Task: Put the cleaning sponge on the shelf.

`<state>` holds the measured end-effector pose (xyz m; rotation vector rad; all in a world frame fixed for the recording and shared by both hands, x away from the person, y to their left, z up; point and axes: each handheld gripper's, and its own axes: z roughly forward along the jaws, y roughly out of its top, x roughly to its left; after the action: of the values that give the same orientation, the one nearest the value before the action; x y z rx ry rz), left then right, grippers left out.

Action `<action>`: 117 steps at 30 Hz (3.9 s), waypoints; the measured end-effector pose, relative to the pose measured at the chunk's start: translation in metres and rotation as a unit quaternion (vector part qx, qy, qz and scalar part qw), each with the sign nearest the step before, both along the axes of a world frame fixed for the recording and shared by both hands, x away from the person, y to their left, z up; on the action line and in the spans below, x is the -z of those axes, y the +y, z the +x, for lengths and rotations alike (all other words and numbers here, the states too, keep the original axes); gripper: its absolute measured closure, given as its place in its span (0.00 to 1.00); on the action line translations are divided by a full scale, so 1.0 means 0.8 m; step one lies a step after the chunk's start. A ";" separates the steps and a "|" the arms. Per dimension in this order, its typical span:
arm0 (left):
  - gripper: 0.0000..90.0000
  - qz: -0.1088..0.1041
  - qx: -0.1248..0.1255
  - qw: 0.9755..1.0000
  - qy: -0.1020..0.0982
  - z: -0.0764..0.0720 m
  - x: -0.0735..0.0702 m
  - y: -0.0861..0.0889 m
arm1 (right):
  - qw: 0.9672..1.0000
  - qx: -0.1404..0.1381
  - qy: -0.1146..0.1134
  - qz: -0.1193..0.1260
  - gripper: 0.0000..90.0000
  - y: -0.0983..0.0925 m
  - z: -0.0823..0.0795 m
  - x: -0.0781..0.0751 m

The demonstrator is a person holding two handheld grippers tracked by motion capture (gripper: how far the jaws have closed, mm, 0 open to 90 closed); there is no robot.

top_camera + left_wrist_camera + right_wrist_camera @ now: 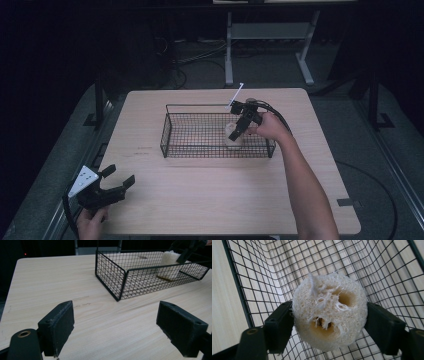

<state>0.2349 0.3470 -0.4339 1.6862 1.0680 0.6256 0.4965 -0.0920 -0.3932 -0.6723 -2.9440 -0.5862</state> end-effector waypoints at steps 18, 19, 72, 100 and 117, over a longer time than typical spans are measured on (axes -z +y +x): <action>0.15 0.003 0.002 1.000 -0.003 -0.003 0.000 -0.001 | 1.000 0.007 -0.022 0.021 0.20 -0.018 -0.015 -0.033; 0.15 0.004 0.003 1.000 -0.003 -0.003 0.000 -0.001 | 0.999 0.007 -0.025 0.024 0.20 -0.019 -0.017 -0.036; 0.15 0.013 0.008 1.000 -0.002 -0.003 0.000 -0.008 | 0.997 -0.006 -0.058 0.054 0.19 -0.082 -0.115 -0.064; 0.15 0.014 0.010 1.000 -0.001 -0.003 0.000 -0.008 | 0.997 -0.006 -0.061 0.048 0.19 -0.096 -0.142 -0.055; 0.15 0.017 0.013 1.000 -0.001 -0.003 0.001 -0.011 | 0.997 -0.005 -0.059 0.054 0.18 -0.113 -0.165 -0.033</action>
<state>0.2327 0.3382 -0.4343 1.7261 1.0382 0.6323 0.3643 -0.1822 -0.3665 -0.6339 -2.9927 -0.8041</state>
